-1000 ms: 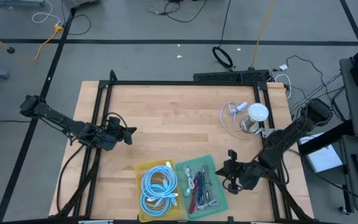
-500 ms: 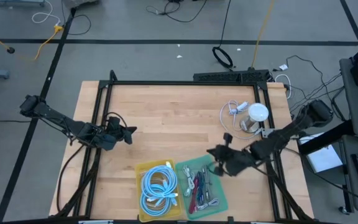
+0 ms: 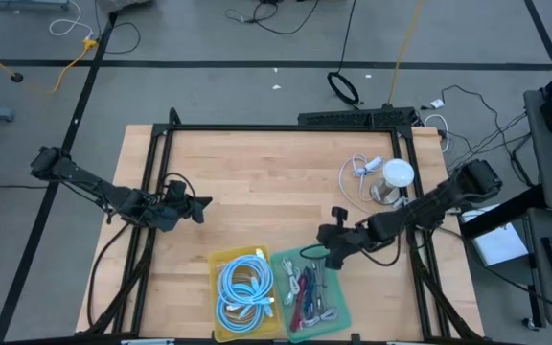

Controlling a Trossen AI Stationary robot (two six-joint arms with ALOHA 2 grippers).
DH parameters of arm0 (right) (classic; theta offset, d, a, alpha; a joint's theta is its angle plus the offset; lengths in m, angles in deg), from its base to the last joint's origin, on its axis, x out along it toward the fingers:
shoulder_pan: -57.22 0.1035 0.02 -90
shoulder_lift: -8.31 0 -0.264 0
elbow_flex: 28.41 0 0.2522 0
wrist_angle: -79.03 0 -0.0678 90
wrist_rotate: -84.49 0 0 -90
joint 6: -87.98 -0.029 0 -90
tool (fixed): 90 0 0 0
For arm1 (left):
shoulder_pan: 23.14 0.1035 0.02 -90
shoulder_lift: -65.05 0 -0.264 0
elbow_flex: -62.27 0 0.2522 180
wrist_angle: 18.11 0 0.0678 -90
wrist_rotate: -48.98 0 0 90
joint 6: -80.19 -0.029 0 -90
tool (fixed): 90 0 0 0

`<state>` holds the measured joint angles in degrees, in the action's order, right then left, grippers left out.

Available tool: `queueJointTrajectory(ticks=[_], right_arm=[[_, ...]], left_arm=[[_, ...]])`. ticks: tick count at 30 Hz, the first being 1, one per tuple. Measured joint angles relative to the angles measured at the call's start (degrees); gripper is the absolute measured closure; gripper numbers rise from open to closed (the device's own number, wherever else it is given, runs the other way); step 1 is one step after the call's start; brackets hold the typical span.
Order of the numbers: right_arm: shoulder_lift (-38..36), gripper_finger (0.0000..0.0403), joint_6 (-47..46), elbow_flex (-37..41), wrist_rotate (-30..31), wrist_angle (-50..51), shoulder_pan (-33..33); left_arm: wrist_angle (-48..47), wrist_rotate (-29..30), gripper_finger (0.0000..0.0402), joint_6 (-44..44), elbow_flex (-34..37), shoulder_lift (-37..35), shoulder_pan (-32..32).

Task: Pick & Place USB Port
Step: Adjust the bins

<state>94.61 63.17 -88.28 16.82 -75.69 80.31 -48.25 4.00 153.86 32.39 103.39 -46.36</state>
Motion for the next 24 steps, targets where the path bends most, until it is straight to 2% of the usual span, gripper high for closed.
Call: queueJointTrajectory(ticks=[17,21,24], right_arm=[[-1.5,0.0403,-7.6,0.0,0.3,5.0,7.8],[-1.5,0.0403,-7.7,0.0,2.5,5.6,8.2],[-1.5,0.0403,-7.6,-1.6,6.4,8.6,8.1]], left_arm=[[-0.1,0.0,0.0399,-0.2,0.0,0.0,0.0],[-0.1,0.1,0.0393,0.0,0.0,0.0,0.0],[-0.1,0.0,0.0398,0.3,0.0,0.0,0.0]])
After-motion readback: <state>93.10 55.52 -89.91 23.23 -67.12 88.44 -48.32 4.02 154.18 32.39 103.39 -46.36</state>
